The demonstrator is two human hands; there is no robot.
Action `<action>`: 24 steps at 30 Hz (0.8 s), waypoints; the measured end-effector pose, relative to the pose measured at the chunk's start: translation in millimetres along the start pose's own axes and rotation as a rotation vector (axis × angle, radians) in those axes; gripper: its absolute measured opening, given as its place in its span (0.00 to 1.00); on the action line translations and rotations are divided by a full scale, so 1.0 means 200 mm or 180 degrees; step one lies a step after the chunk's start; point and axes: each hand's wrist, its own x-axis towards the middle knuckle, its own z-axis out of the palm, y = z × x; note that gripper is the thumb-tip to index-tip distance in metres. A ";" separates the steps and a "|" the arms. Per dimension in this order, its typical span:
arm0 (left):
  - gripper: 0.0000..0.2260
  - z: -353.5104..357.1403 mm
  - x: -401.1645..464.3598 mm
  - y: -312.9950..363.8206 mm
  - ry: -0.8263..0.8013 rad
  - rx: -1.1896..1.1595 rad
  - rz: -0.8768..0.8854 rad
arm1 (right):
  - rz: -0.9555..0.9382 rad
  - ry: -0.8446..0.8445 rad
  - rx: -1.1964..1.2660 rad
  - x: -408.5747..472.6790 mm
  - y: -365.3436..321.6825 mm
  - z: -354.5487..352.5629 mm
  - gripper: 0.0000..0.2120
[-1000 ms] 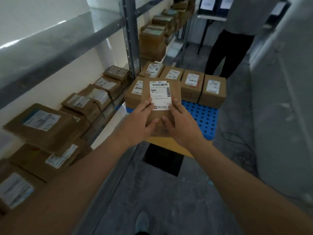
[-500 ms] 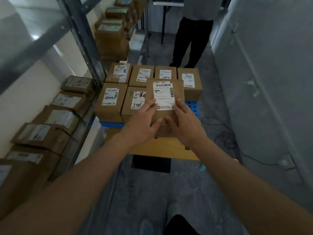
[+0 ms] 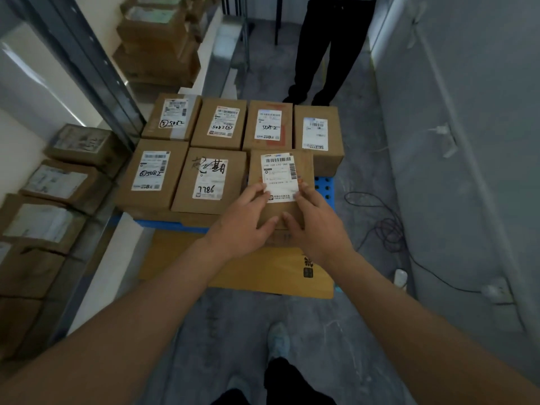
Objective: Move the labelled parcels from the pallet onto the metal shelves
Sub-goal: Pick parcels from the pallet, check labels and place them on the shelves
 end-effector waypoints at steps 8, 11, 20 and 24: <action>0.30 0.12 0.15 -0.09 -0.0101 -0.0103 -0.0180 | -0.0082 -0.0294 0.0016 0.17 0.15 0.13 0.27; 0.30 0.16 0.20 -0.14 -0.0149 -0.0103 -0.0179 | -0.0057 -0.0393 0.0040 0.22 0.18 0.19 0.27; 0.30 0.24 0.25 -0.29 -0.0225 -0.0200 -0.0245 | -0.0051 -0.0381 0.0181 0.32 0.21 0.32 0.27; 0.30 0.25 0.27 -0.32 -0.0240 -0.0234 -0.0242 | -0.0068 -0.0367 0.0237 0.35 0.22 0.35 0.26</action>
